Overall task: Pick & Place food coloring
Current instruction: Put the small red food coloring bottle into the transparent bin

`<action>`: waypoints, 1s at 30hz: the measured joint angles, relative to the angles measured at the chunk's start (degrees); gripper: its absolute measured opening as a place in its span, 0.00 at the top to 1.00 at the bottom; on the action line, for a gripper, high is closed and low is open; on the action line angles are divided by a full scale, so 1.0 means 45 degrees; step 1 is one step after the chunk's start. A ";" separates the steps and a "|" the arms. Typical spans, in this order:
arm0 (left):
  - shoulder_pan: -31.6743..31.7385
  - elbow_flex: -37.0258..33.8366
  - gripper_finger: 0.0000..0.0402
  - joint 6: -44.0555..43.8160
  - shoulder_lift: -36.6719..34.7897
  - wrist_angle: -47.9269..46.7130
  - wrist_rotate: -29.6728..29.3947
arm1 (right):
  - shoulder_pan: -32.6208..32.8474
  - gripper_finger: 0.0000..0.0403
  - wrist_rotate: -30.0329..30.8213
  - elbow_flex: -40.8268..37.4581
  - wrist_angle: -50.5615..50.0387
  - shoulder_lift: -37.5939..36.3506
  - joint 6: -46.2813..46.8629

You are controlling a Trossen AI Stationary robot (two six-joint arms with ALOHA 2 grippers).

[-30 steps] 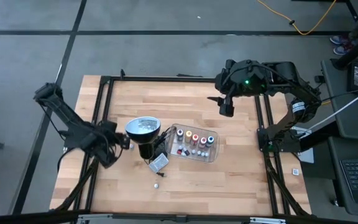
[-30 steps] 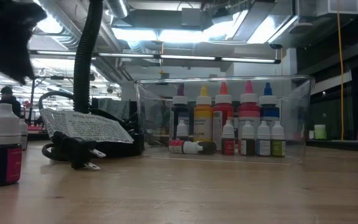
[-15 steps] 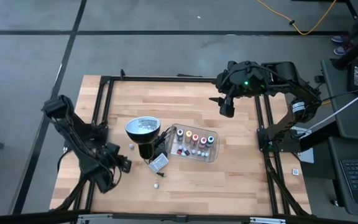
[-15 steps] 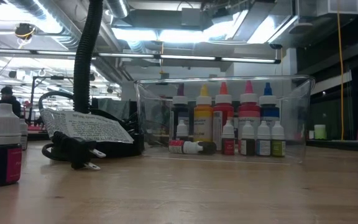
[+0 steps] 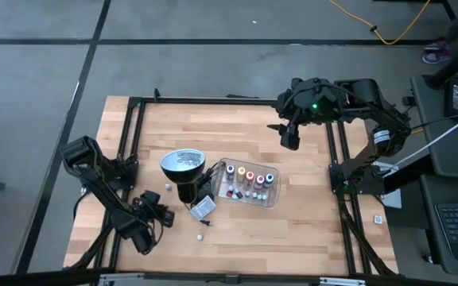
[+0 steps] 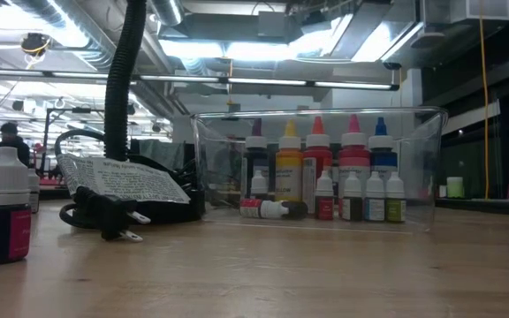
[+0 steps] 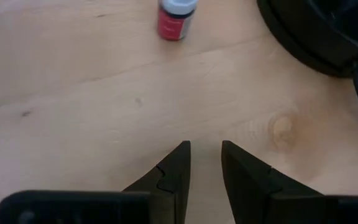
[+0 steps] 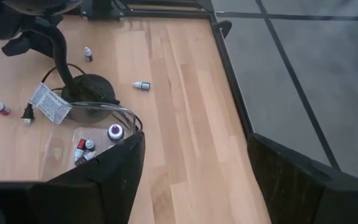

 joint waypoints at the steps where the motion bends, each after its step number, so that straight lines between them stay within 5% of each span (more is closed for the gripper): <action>1: 0.0004 -0.0005 0.79 -0.0423 -0.0001 0.0005 0.0055 | 0.0000 0.29 0.0000 0.0000 -0.0059 0.0000 0.0000; 13: 0.0512 0.0044 0.69 -0.1474 -0.0168 -0.0667 0.0658 | 0.0000 0.29 0.0005 0.0000 -0.0381 0.0000 0.0361; 30: 0.3195 0.0108 0.65 0.1571 0.1213 -0.1499 -0.0708 | 0.0010 0.29 0.0024 0.0000 -0.0413 0.0000 0.0661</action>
